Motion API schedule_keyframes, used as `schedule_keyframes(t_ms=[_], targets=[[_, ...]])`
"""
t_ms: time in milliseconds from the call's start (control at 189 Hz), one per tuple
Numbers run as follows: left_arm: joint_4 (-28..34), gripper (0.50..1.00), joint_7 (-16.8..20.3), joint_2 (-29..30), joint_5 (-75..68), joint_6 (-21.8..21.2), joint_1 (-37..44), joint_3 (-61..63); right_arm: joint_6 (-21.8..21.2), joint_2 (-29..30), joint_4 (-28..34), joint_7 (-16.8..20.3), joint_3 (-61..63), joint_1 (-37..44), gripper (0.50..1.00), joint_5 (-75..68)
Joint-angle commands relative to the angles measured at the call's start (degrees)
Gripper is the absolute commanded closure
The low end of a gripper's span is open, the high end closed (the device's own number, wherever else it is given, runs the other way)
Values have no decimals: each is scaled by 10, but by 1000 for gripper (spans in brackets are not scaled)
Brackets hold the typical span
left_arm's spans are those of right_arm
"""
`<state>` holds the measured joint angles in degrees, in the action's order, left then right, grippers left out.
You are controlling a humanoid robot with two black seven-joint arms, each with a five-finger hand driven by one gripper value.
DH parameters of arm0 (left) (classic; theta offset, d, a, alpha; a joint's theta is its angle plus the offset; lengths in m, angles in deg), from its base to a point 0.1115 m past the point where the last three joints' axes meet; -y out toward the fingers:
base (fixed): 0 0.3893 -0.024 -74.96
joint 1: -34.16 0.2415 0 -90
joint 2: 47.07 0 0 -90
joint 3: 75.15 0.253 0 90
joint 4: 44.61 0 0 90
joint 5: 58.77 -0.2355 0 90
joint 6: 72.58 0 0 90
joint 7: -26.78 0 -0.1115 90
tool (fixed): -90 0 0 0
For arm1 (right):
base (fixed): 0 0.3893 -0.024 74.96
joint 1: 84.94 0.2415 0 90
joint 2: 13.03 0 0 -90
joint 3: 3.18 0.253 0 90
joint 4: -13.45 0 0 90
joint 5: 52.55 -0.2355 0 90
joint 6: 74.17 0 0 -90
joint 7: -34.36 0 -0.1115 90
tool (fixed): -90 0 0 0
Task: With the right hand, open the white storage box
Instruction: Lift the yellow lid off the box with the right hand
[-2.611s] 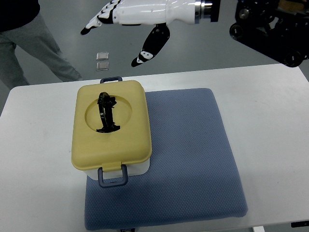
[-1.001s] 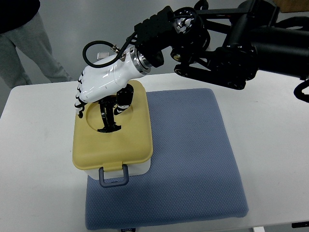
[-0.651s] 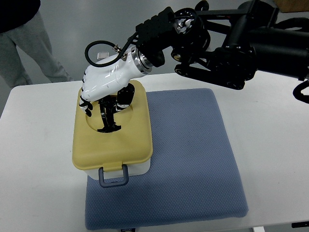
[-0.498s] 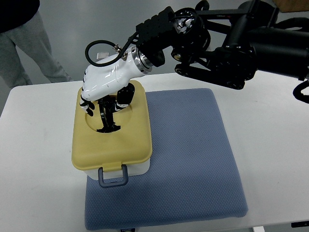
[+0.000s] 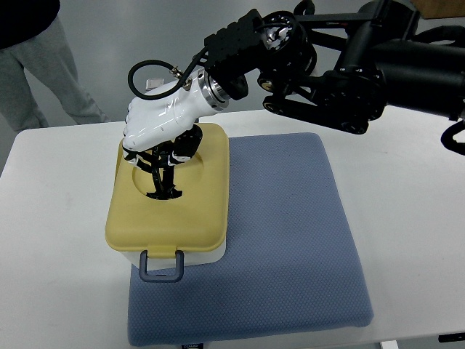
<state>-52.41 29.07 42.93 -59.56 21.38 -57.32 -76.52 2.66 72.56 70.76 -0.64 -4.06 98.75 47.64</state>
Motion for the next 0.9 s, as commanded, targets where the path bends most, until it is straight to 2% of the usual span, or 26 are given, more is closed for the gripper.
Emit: schedule_keyframes(t_ms=[0,503,895], targets=[[0,500,0,0,0,0,0,0,-7,-1,1,0,1,0,1000,0],[0,500,0,0,0,0,0,0,-9,-11,1,0,11,7,1000,-5],[1,500,0,0,0,0,0,0,-10,-61,-2,0,10,19,1000,-11]])
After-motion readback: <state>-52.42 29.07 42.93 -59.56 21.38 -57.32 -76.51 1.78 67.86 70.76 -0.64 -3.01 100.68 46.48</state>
